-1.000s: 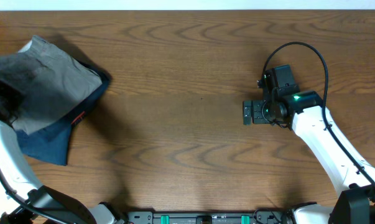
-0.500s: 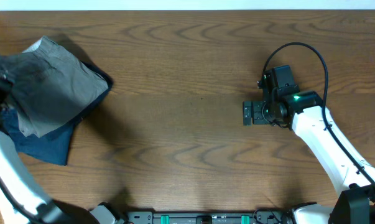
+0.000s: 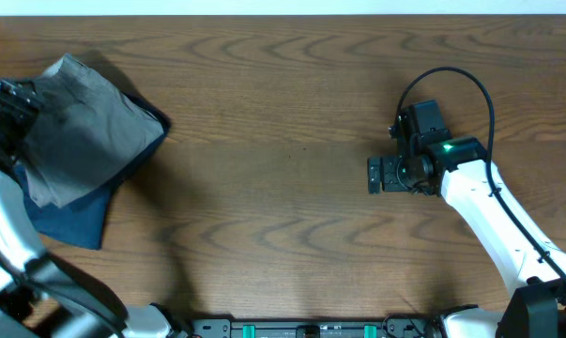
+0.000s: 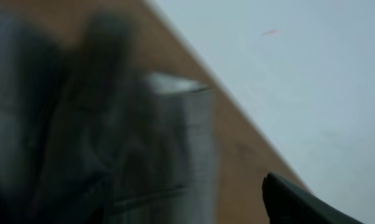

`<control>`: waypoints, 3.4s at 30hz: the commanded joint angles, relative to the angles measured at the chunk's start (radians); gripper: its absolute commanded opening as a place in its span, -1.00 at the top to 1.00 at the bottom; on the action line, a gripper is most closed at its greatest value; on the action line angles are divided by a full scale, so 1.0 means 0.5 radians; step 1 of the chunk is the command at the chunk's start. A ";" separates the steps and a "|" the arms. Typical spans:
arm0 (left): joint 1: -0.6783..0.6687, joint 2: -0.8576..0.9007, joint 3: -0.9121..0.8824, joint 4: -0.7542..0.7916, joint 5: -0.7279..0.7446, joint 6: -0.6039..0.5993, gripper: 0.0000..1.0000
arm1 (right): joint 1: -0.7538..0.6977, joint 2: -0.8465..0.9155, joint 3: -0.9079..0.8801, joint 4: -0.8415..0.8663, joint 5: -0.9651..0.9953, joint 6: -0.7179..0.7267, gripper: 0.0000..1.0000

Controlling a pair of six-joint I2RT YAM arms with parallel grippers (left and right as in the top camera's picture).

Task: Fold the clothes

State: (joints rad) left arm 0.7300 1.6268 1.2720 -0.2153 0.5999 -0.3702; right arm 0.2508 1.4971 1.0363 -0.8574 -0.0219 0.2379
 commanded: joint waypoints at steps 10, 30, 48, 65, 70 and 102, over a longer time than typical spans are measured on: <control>0.192 0.474 0.014 -0.092 -0.175 -0.011 -0.65 | -0.021 -0.002 -0.010 -0.042 -0.025 0.019 -0.99; -0.611 0.165 0.021 0.044 0.172 0.235 -0.96 | -0.042 -0.002 -0.010 0.558 -0.265 0.134 -0.98; -1.841 0.172 0.020 -1.291 -0.872 0.565 -0.96 | -0.605 -0.001 -0.010 -0.075 -0.271 0.105 -0.99; -1.820 -0.917 -0.577 -1.578 -1.076 0.265 -0.96 | -0.553 -0.803 -0.291 -0.282 -0.272 0.055 -0.98; -1.822 -1.736 -0.919 -1.290 -1.128 0.242 -0.96 | -0.462 -1.524 -0.632 0.105 -0.188 0.089 -0.98; -1.822 -2.792 -1.001 -1.182 -1.127 0.243 -0.96 | -0.459 -2.303 -0.831 -0.224 -0.166 -0.045 -0.99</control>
State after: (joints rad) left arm -0.1841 0.2344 0.7780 -0.8074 0.0475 -0.2398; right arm 0.0120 0.3813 0.6376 -0.9997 -0.1150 0.2710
